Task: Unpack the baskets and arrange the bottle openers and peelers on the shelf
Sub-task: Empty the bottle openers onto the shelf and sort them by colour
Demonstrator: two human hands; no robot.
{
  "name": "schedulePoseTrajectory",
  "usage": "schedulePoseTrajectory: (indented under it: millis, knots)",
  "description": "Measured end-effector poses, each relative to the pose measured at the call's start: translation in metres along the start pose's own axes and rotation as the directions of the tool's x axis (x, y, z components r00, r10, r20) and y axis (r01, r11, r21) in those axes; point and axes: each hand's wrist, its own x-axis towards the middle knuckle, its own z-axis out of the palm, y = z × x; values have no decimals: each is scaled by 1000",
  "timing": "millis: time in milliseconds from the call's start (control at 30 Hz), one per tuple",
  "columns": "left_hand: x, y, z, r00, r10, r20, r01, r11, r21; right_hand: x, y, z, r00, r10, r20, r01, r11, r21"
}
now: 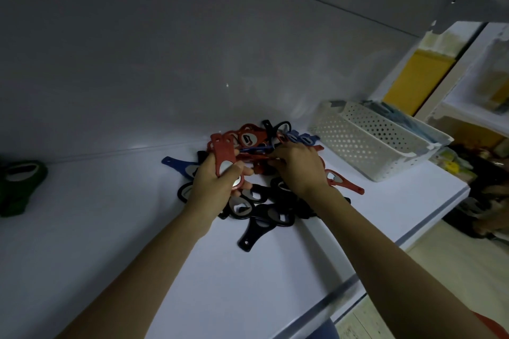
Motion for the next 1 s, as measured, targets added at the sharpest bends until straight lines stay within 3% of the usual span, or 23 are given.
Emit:
schedulePoseTrajectory:
  millis: [67, 133, 200, 267, 333, 400, 433, 467, 567, 600, 667, 733, 800, 900, 1000]
  knots:
    - [1, 1, 0, 1000, -15, -27, 15, 1000, -21, -3, -1, -1, 998, -13, -63, 16, 999, 49]
    - [2, 1, 1, 997, -52, -50, 49, 997, -54, -6, -6, -4, 984, 106, -141, -61, 953, 296]
    - [4, 2, 1, 992, -109, -65, 104, 991, -87, -11, -17, -7, 934, 272, -231, -102, 824, 557]
    - [5, 2, -1, 987, -156, -49, 149, 982, -113, -20, -32, -10, 885, 288, -367, -5, 793, 610]
    - [5, 3, -1, 983, -181, -15, 177, 975, -137, -30, -47, -9, 897, 51, -440, 198, 842, 501]
    - [6, 2, -1, 981, -190, -30, 184, 972, -147, -39, -58, -4, 888, -257, -382, 397, 848, 352]
    - [5, 2, -2, 981, -186, -60, 176, 974, -140, -40, -60, -2, 883, -321, -344, 437, 830, 348]
    - [5, 2, -2, 980, -180, -80, 169, 977, -131, -39, -61, -1, 900, -298, -319, 416, 809, 416]
    - [3, 1, -1, 987, -147, -71, 139, 985, -99, -31, -61, -6, 968, 67, -240, 118, 725, 679]
    - [2, 2, -1, 987, -143, -74, 134, 985, -107, -26, -55, -7, 963, 156, -218, 21, 766, 642]
    - [2, 5, 0, 983, -154, -96, 138, 978, -156, -15, -41, -9, 982, 166, -92, -128, 938, 321]
    - [3, 6, -1, 980, -163, -110, 141, 972, -188, -10, -30, -8, 981, 106, 161, -109, 994, 10]
    - [4, 6, -2, 980, -168, -107, 144, 970, -196, -8, -27, -8, 958, 90, 273, -70, 994, -80]
    - [3, 6, 0, 983, -158, -95, 138, 972, -189, -5, -29, -6, 978, 32, 208, 8, 982, -190]
    - [3, 5, -1, 989, -129, -75, 116, 979, -166, -6, -31, -5, 999, -50, 5, 50, 982, -183]
